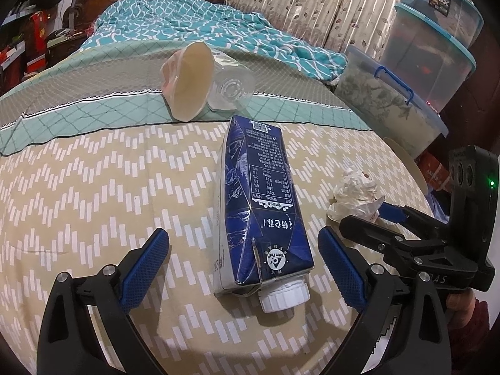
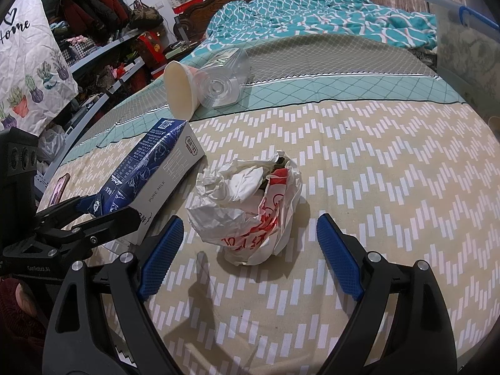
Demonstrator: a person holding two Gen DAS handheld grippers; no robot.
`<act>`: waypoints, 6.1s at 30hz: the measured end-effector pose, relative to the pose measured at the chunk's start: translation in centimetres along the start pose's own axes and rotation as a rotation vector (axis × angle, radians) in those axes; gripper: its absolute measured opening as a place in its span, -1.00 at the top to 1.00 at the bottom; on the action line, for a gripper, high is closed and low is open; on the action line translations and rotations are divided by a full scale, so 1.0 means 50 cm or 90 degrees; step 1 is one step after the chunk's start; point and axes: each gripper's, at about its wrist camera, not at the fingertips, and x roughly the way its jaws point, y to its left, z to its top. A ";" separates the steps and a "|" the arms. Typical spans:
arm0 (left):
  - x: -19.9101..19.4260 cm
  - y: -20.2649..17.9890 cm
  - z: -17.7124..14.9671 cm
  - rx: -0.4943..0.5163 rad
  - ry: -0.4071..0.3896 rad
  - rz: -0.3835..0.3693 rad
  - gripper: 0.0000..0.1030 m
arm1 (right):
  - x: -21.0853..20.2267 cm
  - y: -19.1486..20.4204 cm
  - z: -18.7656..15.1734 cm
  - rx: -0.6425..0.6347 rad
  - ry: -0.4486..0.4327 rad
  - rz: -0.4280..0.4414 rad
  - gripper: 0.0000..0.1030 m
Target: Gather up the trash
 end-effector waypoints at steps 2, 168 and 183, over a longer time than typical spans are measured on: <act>0.000 0.002 0.000 -0.002 0.001 -0.001 -0.78 | 0.000 0.000 0.000 0.000 0.000 0.000 -0.68; -0.006 -0.018 -0.004 0.006 0.000 0.012 -0.70 | 0.003 0.013 0.001 -0.016 0.002 0.001 -0.43; 0.003 -0.018 -0.004 0.001 0.012 0.017 -0.66 | 0.005 0.013 0.000 -0.017 0.002 0.001 -0.44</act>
